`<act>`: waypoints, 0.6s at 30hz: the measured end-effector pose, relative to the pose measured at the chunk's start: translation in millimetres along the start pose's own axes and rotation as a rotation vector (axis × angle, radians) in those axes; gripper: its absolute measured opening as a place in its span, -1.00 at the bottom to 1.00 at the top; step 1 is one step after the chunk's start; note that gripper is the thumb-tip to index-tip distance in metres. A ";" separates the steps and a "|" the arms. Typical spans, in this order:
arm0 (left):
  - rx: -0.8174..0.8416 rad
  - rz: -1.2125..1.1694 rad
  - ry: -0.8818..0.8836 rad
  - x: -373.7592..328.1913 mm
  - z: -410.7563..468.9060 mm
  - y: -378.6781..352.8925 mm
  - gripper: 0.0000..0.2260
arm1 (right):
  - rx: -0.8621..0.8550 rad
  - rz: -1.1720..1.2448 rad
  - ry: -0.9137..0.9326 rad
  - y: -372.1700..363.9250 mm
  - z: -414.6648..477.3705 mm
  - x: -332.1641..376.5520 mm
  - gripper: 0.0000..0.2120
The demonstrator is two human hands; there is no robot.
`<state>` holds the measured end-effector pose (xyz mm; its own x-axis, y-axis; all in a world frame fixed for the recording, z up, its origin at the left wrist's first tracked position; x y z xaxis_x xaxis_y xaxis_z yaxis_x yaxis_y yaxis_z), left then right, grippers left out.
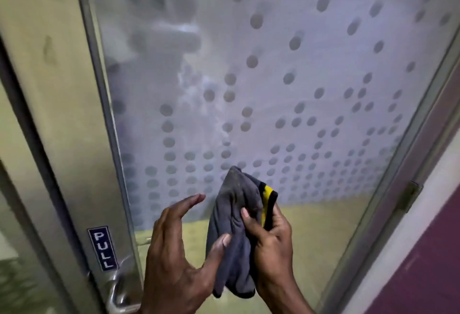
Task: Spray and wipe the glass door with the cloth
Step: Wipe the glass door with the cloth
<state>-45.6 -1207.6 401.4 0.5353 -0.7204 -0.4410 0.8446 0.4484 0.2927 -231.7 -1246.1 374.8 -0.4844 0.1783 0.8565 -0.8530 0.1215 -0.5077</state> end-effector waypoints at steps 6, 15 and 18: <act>0.155 -0.232 0.344 24.9 -31.9 6.8 -0.38 | -0.033 0.092 -0.190 5.9 -23.6 -28.9 -0.60; 0.264 -0.597 0.874 47.8 -106.3 -0.7 -0.41 | 0.139 0.310 -0.497 3.5 -48.7 -56.4 -0.58; 0.169 -0.505 0.926 40.7 -124.7 12.7 -0.46 | 0.228 0.322 -0.548 6.5 -58.9 -56.3 -0.67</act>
<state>-11.5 -1165.2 281.4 -0.0146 -0.0874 -0.9961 0.9965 0.0802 -0.0217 -198.6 -1197.9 317.8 -0.6990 -0.3569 0.6196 -0.6398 -0.0749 -0.7649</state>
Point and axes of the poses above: each hand's wrist, its own z-axis towards the middle knuckle, its own y-axis out of the back of the hand, x = y × z, the point moved 8 cm from there along z, towards the middle knuckle, and after that the axes turned 10 degrees about -y, right-handed, at the moved point
